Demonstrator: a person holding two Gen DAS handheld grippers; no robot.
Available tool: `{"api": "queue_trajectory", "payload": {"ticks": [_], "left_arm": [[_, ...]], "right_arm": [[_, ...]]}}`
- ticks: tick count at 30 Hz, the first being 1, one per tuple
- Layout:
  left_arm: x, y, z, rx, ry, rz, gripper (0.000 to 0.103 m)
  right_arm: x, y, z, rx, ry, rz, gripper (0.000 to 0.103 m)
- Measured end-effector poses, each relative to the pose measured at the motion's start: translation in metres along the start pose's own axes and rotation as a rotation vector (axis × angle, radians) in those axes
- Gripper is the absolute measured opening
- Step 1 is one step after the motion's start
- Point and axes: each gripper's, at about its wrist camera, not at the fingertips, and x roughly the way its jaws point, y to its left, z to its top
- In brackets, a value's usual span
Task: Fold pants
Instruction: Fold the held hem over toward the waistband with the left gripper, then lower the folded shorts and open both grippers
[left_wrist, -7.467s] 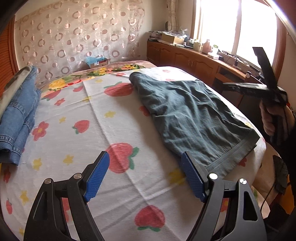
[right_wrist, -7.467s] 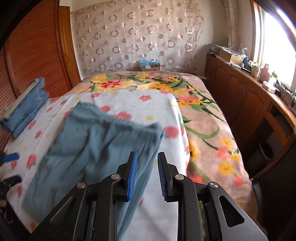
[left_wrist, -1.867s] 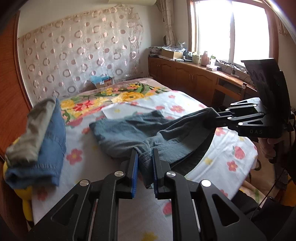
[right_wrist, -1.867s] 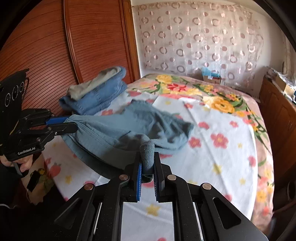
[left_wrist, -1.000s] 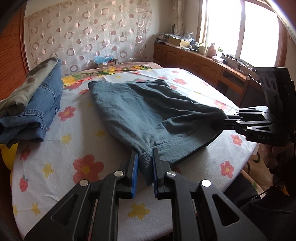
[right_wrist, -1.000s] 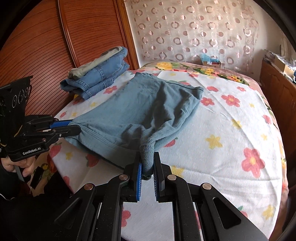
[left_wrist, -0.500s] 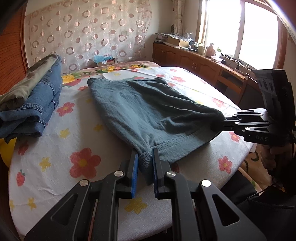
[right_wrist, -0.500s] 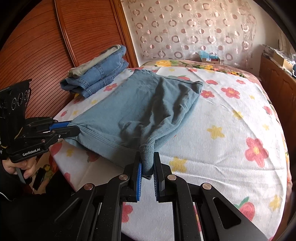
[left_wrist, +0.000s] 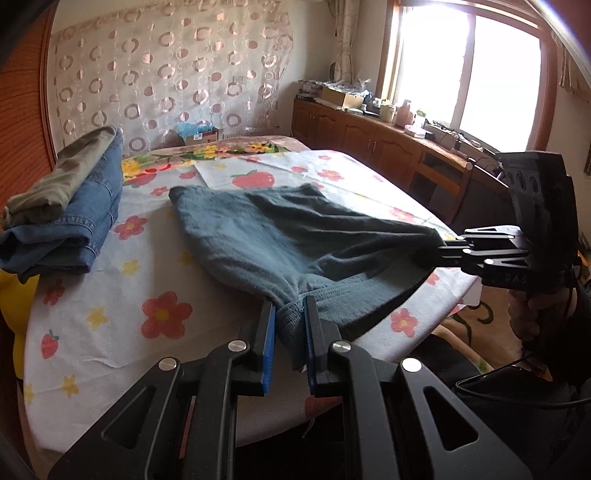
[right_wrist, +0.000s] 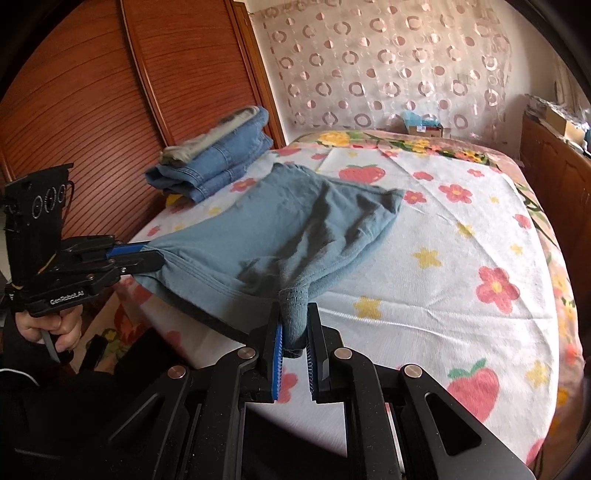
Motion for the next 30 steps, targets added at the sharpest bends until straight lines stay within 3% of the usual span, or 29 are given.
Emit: {"api": "queue_trajectory", "payload": {"ticks": [8, 15, 23, 30], "left_arm": [[0.015, 0.005, 0.022, 0.015, -0.038, 0.016, 0.015], [0.04, 0.025, 0.054, 0.009, -0.049, 0.072, 0.015], [0.091, 0.057, 0.081, -0.023, 0.013, 0.118, 0.015], [0.102, 0.063, 0.08, -0.037, 0.048, 0.116, 0.015]], "right_arm": [[0.006, -0.007, 0.011, -0.001, -0.038, -0.018, 0.011], [0.038, -0.026, 0.047, 0.04, -0.075, -0.039, 0.011], [0.092, -0.038, 0.075, 0.025, -0.056, -0.128, 0.011], [0.122, -0.043, 0.082, 0.043, -0.034, -0.145, 0.011]]}}
